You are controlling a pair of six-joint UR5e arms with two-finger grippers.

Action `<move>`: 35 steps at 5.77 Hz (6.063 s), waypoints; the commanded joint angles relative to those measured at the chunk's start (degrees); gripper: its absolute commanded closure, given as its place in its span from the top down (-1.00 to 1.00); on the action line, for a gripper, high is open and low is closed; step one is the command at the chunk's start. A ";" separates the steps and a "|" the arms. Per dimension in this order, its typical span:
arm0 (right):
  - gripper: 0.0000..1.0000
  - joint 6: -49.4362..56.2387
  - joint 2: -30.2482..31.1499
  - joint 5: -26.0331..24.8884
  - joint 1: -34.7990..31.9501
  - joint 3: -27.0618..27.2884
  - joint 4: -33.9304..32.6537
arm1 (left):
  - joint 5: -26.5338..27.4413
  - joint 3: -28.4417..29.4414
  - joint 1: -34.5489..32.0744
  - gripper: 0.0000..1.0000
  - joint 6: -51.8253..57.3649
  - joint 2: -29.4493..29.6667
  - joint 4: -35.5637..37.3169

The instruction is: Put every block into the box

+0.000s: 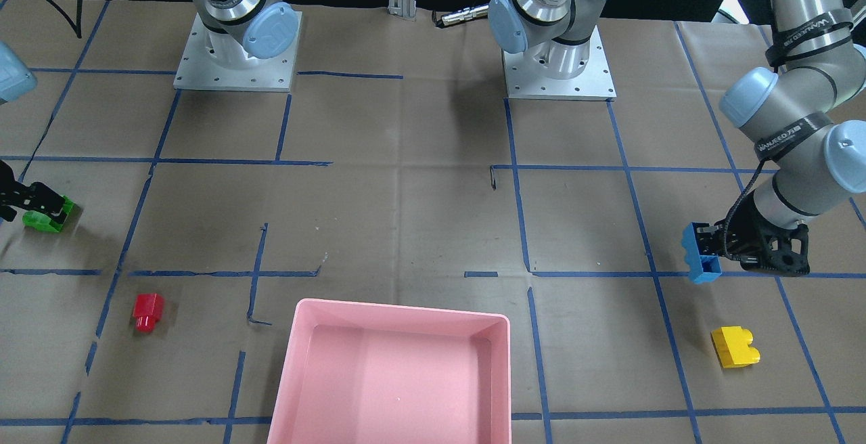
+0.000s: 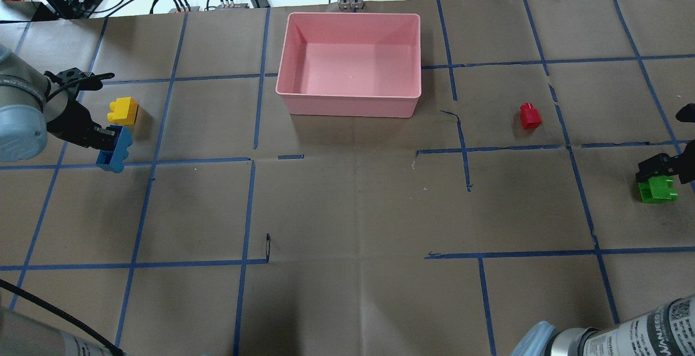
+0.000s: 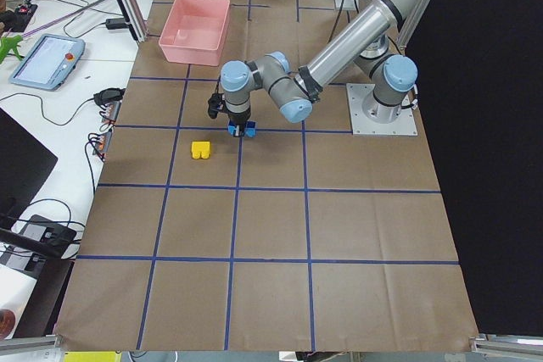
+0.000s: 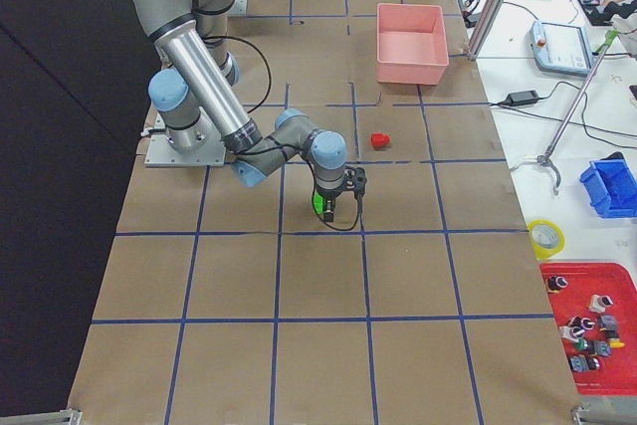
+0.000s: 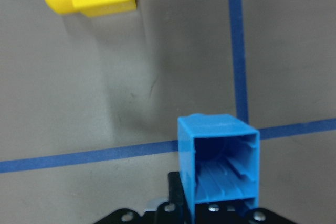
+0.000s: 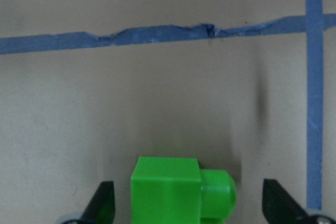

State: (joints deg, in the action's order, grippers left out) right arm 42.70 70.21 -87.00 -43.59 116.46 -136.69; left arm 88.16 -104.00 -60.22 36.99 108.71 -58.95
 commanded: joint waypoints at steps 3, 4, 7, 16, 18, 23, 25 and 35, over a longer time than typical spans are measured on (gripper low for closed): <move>0.98 0.45 0.10 -0.71 0.00 1.23 0.46 | -3.50 12.88 -9.50 -1.00 -4.61 -2.18 -7.89; 0.85 0.54 0.10 -0.71 0.00 1.14 0.37 | -3.43 20.95 -16.27 -1.00 -12.92 -1.31 -13.24; -0.31 0.71 0.10 -1.15 0.00 0.96 0.20 | -3.69 26.13 -32.19 -1.00 -40.69 2.72 -15.07; -0.56 1.25 2.03 2.17 -17.62 -29.24 20.64 | 0.18 29.74 -43.94 0.96 -57.66 13.82 0.76; -0.54 -7.22 1.94 9.61 -26.41 -32.95 24.10 | -0.17 29.56 -35.28 0.97 -45.61 8.49 -6.30; -0.56 -30.72 -9.79 30.84 -48.39 -37.70 6.77 | -0.09 29.03 -12.24 0.99 -15.75 5.11 -16.71; -0.26 -31.45 -12.47 30.75 -50.45 -37.71 2.22 | 0.00 28.25 -8.53 0.99 -10.48 6.77 -16.90; 0.90 -27.40 -0.87 -5.87 -40.36 -34.29 33.95 | -0.62 26.05 -1.75 0.98 -8.25 23.73 -2.95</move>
State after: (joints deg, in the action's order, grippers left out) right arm 16.05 69.30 -88.47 -85.33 81.69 -103.18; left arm 87.55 -77.56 -61.99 28.92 131.30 -63.40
